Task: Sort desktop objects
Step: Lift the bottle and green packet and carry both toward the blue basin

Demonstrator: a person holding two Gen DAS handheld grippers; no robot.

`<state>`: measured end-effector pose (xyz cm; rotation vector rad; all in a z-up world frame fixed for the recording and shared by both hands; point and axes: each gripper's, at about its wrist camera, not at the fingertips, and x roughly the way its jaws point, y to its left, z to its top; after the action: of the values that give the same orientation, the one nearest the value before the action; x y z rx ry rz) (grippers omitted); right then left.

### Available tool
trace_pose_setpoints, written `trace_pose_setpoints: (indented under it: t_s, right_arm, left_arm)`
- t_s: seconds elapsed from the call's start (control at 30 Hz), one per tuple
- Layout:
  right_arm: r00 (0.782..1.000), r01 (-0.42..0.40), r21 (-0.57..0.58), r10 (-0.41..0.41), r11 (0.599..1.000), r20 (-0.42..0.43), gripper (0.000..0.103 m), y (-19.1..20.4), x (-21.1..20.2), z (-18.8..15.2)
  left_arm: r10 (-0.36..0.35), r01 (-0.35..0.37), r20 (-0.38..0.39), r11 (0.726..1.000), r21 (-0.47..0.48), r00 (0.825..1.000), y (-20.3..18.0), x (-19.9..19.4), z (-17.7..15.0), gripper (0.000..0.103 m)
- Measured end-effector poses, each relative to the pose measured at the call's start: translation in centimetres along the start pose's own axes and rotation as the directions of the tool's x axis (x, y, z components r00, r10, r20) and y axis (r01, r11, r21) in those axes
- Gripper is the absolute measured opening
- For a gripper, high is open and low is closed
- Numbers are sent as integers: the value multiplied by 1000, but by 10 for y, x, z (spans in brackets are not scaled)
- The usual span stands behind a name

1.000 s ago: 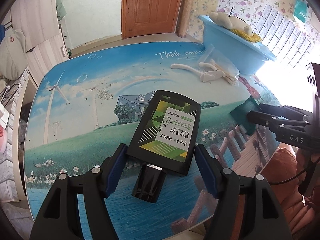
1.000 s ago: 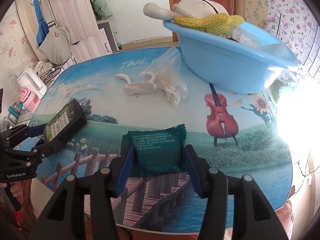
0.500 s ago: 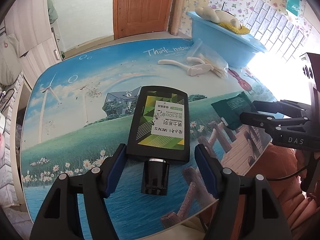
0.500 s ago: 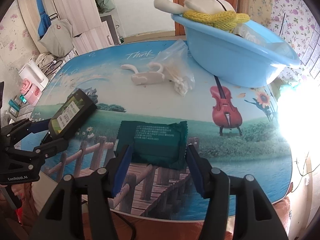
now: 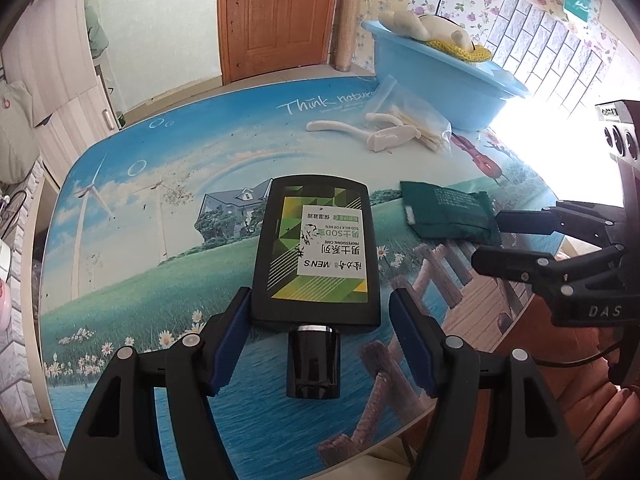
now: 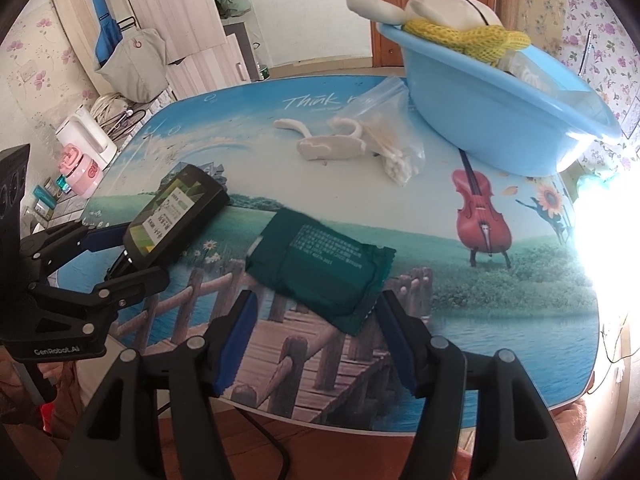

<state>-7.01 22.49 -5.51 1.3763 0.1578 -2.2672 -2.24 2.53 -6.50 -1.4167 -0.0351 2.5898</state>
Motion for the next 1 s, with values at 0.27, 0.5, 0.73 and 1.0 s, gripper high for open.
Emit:
trace_pose_setpoints:
  t_s: [0.27, 0.5, 0.73, 1.0]
  right_arm:
    - [1000, -6, -63, 7, 998, 27, 62, 12, -4, 0]
    - [996, 44, -107, -36, 993, 76, 75, 7, -10, 3]
    - [993, 41, -214, -16, 976, 115, 75, 10, 6, 15]
    - [996, -10, -256, 31, 967, 78, 64, 9, 22, 15]
  left_arm:
    - [31, -32, 23, 999, 41, 999, -5, 8, 7, 68]
    - [17, -18, 43, 999, 38, 999, -3, 7, 9, 61]
    - [23, -23, 45, 1000, -1, 999, 7, 5, 8, 61]
    - [32, -30, 51, 998, -51, 998, 22, 3, 6, 61]
